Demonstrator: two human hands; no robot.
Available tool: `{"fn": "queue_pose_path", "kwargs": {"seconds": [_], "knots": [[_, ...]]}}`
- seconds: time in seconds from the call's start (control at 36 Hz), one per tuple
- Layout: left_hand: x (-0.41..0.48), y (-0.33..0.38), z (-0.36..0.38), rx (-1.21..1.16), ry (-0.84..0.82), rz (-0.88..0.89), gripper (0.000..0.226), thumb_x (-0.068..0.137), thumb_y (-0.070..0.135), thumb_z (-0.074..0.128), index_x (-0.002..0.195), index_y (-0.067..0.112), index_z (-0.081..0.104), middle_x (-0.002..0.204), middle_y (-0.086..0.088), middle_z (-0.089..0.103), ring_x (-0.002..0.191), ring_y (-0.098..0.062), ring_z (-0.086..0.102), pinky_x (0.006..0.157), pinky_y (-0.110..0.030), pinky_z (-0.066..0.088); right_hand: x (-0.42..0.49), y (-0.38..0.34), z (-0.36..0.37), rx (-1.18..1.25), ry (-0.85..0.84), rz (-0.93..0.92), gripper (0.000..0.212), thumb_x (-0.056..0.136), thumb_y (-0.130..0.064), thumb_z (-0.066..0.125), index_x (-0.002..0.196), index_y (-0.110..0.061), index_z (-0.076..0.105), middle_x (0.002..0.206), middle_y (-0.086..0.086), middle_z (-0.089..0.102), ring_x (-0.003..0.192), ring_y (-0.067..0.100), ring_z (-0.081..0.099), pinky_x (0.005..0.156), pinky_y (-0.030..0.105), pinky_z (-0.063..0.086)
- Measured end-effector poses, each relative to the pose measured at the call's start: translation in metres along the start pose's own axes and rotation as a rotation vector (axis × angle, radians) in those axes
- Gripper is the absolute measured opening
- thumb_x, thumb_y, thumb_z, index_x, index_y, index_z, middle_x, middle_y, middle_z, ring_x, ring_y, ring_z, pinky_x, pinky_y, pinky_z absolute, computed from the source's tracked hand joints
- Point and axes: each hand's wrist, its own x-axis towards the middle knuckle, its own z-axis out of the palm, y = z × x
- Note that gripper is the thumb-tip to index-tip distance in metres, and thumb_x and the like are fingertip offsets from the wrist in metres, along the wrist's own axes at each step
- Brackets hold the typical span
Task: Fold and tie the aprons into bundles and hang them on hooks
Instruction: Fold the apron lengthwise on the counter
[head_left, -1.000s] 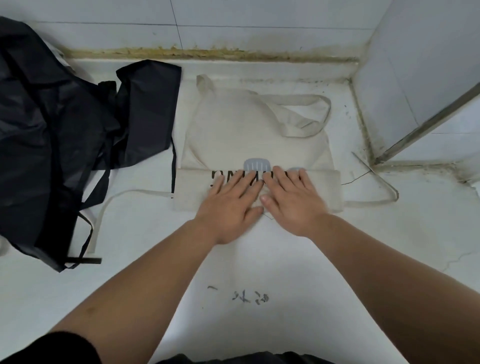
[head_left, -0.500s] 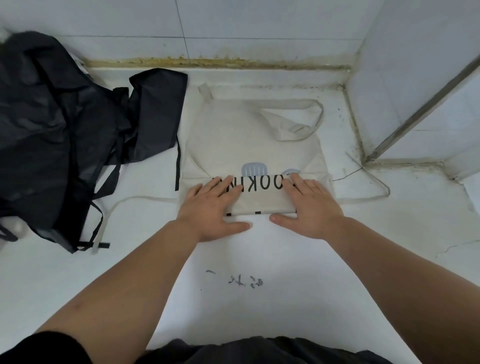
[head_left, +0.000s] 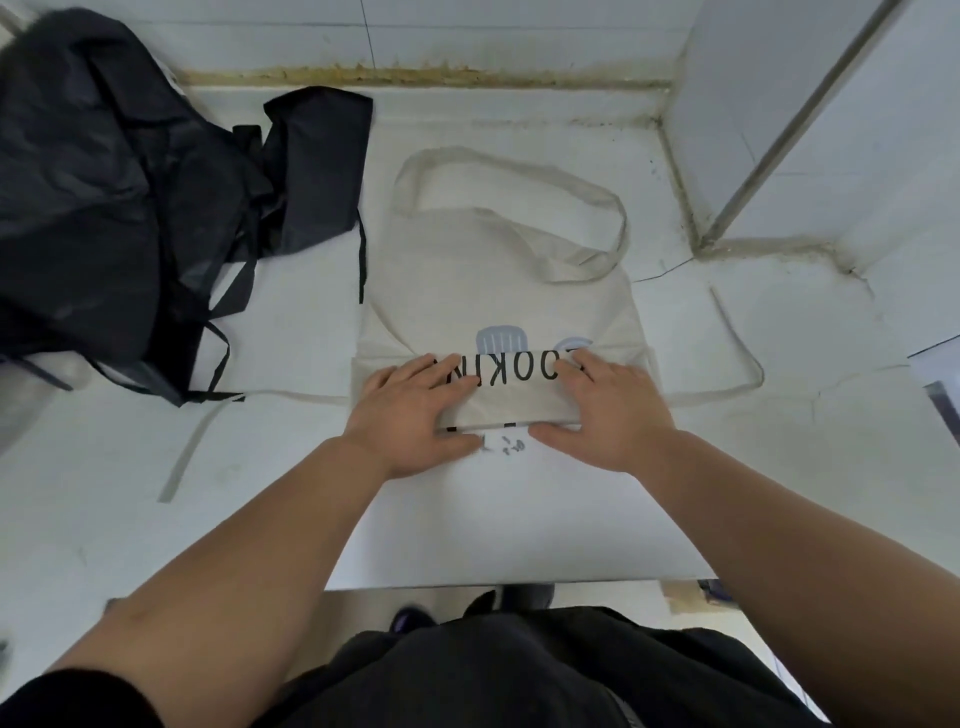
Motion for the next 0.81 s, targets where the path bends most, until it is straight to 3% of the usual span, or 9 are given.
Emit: {"fn": "queue_pose_path", "kwargs": {"seconds": [0.08,0.14,0.25,0.36,0.42,0.47,0.58,0.69,0.81], "knots": [[-0.017,0.001,0.007,-0.059,0.037,-0.005,0.082,0.066,0.085,0.029,0.139,0.050,0.037,0.156,0.021,0.020,0.144,-0.007,0.013,0.114,-0.034,0.008,-0.021,-0.011,0.006,0.025,0.063,0.019,0.102,0.058,-0.086,0.014,0.138,-0.029,0.040,0.145,-0.006,0.038,0.131,0.016,0.041,0.105,0.035,0.026],[-0.026,0.003,0.008,-0.103,0.054,-0.016,0.070,0.072,0.080,0.035,0.134,0.050,0.045,0.152,0.023,0.027,0.141,-0.008,0.018,0.110,-0.031,0.009,-0.030,-0.015,0.009,0.054,0.100,0.039,0.101,0.057,-0.086,0.011,0.130,-0.028,0.050,0.134,-0.007,0.049,0.124,0.014,0.046,0.101,0.035,0.030],[-0.034,0.002,0.009,-0.196,0.097,-0.001,0.056,0.076,0.076,0.031,0.113,0.049,0.065,0.136,0.028,0.047,0.129,-0.009,0.034,0.100,-0.029,0.020,-0.043,-0.022,0.013,0.160,0.126,0.113,0.074,0.076,-0.081,0.030,0.107,-0.023,0.064,0.110,-0.007,0.061,0.104,0.016,0.058,0.085,0.032,0.045],[-0.034,-0.005,0.010,-0.305,0.122,-0.011,0.048,0.078,0.062,0.033,0.087,0.040,0.074,0.098,0.036,0.065,0.092,-0.001,0.056,0.078,-0.024,0.038,-0.040,-0.027,0.005,0.184,0.119,0.187,0.059,0.085,-0.070,0.032,0.077,-0.020,0.061,0.079,-0.004,0.063,0.082,0.021,0.063,0.064,0.028,0.046],[-0.033,-0.008,0.008,-0.431,0.117,-0.079,0.041,0.083,0.056,0.046,0.074,0.027,0.073,0.087,0.024,0.070,0.080,-0.004,0.061,0.072,-0.027,0.046,-0.031,-0.028,-0.004,0.227,0.126,0.244,0.050,0.091,-0.061,0.035,0.086,-0.020,0.063,0.081,-0.001,0.066,0.083,0.023,0.062,0.067,0.029,0.045],[-0.030,-0.012,0.003,-0.462,0.158,-0.099,0.037,0.086,0.048,0.052,0.067,0.020,0.068,0.088,0.010,0.071,0.086,-0.011,0.062,0.081,-0.033,0.049,-0.020,-0.025,-0.015,0.293,0.165,0.295,0.038,0.094,-0.048,0.041,0.100,-0.019,0.064,0.089,0.002,0.069,0.092,0.026,0.061,0.071,0.030,0.045],[-0.018,-0.019,-0.012,-0.430,0.283,-0.156,0.020,0.092,0.026,0.057,0.105,0.020,0.072,0.117,0.006,0.065,0.112,-0.015,0.056,0.100,-0.036,0.043,0.008,-0.016,-0.037,0.410,0.169,0.394,0.039,0.095,-0.035,0.045,0.129,-0.019,0.054,0.119,0.008,0.063,0.112,0.029,0.055,0.086,0.033,0.044],[0.001,-0.022,-0.027,-0.366,0.248,-0.192,0.027,0.094,0.027,0.055,0.117,0.021,0.067,0.127,0.004,0.060,0.120,-0.018,0.052,0.103,-0.037,0.040,0.034,-0.003,-0.053,0.534,0.171,0.469,0.045,0.095,-0.030,0.046,0.136,-0.010,0.044,0.126,0.014,0.057,0.117,0.031,0.052,0.089,0.033,0.042],[0.024,-0.020,-0.038,-0.302,0.277,-0.268,0.035,0.094,0.029,0.053,0.128,0.020,0.059,0.136,-0.001,0.053,0.125,-0.023,0.046,0.104,-0.039,0.038,0.056,0.009,-0.063,0.573,0.114,0.574,0.035,0.092,-0.026,0.048,0.116,0.000,0.050,0.094,0.011,0.058,0.081,0.028,0.057,0.064,0.028,0.041]]}}
